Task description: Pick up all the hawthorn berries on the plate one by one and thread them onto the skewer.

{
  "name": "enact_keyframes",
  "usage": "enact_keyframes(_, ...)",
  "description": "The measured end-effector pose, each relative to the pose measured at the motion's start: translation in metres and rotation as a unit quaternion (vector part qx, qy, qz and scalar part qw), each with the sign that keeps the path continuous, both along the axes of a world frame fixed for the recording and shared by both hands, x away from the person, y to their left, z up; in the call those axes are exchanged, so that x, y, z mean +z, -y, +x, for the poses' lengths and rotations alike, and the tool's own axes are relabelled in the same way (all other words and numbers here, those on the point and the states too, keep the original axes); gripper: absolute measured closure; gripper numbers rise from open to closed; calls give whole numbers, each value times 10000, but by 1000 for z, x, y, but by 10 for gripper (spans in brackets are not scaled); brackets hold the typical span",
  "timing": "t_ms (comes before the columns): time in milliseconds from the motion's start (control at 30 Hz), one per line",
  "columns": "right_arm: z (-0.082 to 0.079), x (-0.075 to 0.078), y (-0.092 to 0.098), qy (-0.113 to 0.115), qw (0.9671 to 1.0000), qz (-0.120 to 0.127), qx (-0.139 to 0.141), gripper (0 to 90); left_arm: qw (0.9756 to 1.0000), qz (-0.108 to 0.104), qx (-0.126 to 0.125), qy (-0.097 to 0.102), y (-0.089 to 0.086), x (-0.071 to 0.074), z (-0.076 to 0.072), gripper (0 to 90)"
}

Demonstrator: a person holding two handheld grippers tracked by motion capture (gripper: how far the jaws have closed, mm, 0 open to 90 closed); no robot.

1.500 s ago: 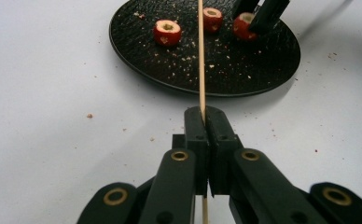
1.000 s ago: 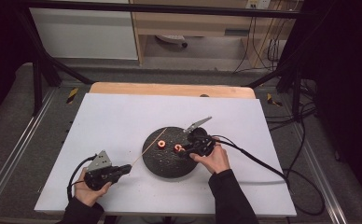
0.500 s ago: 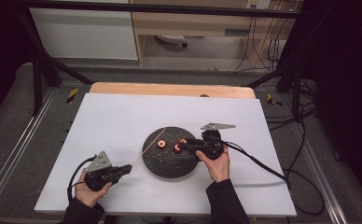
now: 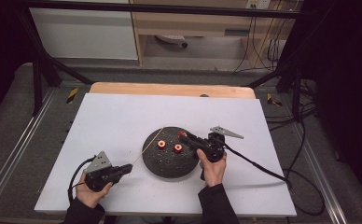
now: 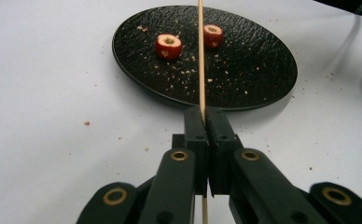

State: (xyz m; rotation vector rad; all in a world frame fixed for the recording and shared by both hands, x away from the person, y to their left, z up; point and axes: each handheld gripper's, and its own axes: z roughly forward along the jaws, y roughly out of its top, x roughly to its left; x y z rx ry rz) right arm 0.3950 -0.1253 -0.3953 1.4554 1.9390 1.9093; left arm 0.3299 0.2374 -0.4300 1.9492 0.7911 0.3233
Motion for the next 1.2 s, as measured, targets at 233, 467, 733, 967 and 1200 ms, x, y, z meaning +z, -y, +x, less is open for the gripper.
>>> enact_keyframes(233, 0, -2, -3, 207, 9983, 429, -336, 614, 10000, -22, 5, 35, 2, 1, -1, 883)
enact_keyframes(467, 1, -3, -7, 315, 9950, 784, -542, 615, 9999, -84, 24, 52, 6, 3, -2, 883)
enact_keyframes(733, 7, -2, -7, 437, 9895, 1134, -784, 616, 9998, -183, 38, 110, 15, 5, -5, 883)
enact_keyframes(967, 10, -1, -8, 488, 9839, 1451, -925, 616, 9997, -201, 63, 130, 24, 6, -7, 883)
enact_keyframes(1200, 11, 2, -7, 554, 9783, 1724, -1003, 616, 9997, -210, 16, 140, 35, 9, -9, 883)
